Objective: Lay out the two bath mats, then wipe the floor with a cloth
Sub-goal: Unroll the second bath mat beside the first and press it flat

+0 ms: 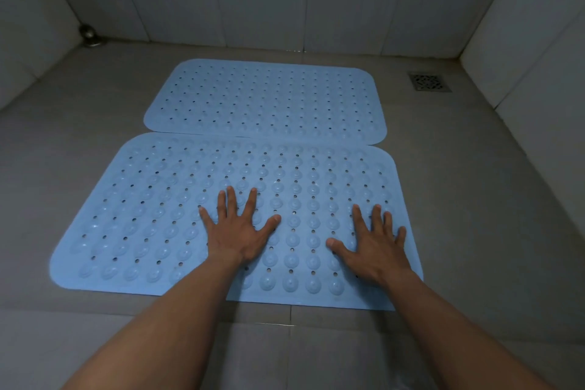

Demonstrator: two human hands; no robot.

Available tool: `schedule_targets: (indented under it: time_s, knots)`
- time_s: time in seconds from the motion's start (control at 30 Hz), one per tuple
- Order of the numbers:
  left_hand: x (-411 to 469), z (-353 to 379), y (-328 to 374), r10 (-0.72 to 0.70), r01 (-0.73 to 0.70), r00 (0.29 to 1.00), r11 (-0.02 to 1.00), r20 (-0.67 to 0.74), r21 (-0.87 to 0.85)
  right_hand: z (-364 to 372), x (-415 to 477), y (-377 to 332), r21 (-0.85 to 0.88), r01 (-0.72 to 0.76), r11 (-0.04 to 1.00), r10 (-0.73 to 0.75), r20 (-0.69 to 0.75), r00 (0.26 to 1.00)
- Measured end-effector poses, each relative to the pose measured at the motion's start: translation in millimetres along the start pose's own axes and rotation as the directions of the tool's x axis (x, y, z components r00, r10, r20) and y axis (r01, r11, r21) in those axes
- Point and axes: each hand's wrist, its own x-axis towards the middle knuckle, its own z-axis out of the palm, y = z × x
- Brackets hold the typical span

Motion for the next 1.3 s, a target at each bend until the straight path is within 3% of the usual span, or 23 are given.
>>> schedule_targets:
  time_s: [0.1,0.23,0.33,0.6,0.77,1.07,1.3]
  knots:
    - [1.0,-4.9,-1.4,0.006,-0.007,1.000,1.000,-0.020,-0.020,-3.1,-0.4,-12.4,-0.018,0.010,1.000,-0.011,-0.038,0.999]
    - [12.1,-21.6,-16.8,0.071,-0.072,0.981,0.997,-0.180,0.000,-13.7,14.4,-43.2,-0.057,0.073,0.996,-0.076,-0.044,0.996]
    - [30.1,-37.6,-42.6,0.059,-0.067,0.975,0.997,-0.216,-0.030,-17.6,31.8,-75.6,-0.077,0.126,0.989,-0.131,-0.054,0.990]
    - [100.6,-68.6,-142.1,-0.110,0.105,0.986,0.993,-0.126,-0.047,-7.1,88.8,-186.0,-0.134,0.306,0.943,-0.318,-0.085,0.944]
    - [139.1,-70.7,-183.7,-0.061,0.059,0.992,0.998,-0.114,-0.020,-3.4,128.8,-248.0,-0.155,0.375,0.914,-0.390,-0.081,0.917]
    - [172.1,-65.8,-206.9,-0.090,0.090,0.993,0.996,-0.080,-0.006,0.0,170.8,-330.9,-0.117,0.508,0.853,-0.516,-0.054,0.855]
    - [173.4,-63.2,-208.5,-0.079,0.078,0.989,0.997,-0.122,-0.008,10.0,172.9,-340.4,-0.110,0.462,0.880,-0.473,-0.111,0.874]
